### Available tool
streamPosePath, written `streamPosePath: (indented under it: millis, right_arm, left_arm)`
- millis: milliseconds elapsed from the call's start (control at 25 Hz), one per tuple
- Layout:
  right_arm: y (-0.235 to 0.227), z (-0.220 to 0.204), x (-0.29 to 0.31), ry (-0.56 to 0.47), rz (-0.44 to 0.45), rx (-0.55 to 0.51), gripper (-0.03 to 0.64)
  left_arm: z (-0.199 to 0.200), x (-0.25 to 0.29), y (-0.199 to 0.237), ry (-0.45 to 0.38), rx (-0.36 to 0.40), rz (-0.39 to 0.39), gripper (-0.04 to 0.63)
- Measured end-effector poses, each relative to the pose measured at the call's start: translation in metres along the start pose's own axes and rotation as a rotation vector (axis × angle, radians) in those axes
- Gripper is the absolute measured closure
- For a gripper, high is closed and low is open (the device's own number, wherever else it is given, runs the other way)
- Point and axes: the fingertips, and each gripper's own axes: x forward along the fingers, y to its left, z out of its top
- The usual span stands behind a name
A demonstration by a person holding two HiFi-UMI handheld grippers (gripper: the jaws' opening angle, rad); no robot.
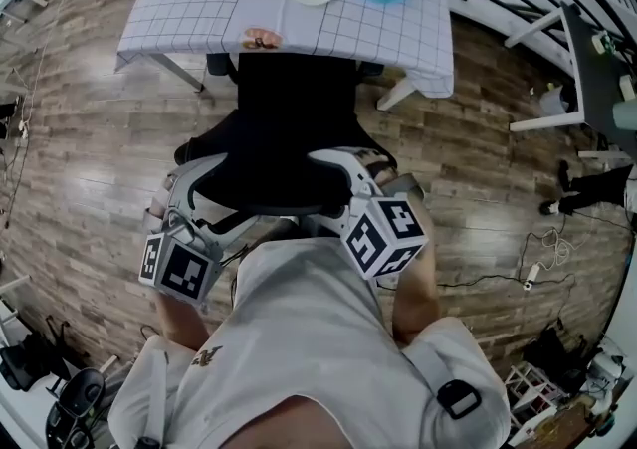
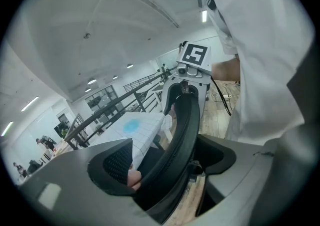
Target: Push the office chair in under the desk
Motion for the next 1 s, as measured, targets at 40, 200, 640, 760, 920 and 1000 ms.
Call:
streamPosePath:
  millis: [40,200,640,760,920,1000]
  right_arm:
    - [-0.002,0.000,0.000,0.002,0.000,-0.003,0.281]
    - [-0.009,-0.002,0.002,-0.001,-0.006,-0.008,0.284]
    - [-0.025,0.003,0.009,-0.004,0.008,0.011,0.282]
    - [-0.029,0.005,0.012,0.002,0.005,0.016,0.282]
    - [-0.035,0.005,0.016,0.009,-0.002,0.018,0.282]
    - [-0.038,0.005,0.019,0.012,-0.003,0.019,0.282]
  left_arm:
    - [0.000,0.001,0.002,-0.001,0.000,0.003,0.206]
    - [0.000,0.004,0.008,-0.005,0.000,0.011,0.204]
    - [-0.004,0.006,0.027,-0.012,0.000,-0.009,0.202]
    - [-0.005,0.006,0.033,-0.014,0.004,-0.015,0.202]
    - [-0.009,0.008,0.039,-0.013,0.009,-0.019,0.202]
    - [-0.010,0.009,0.043,-0.014,0.011,-0.022,0.202]
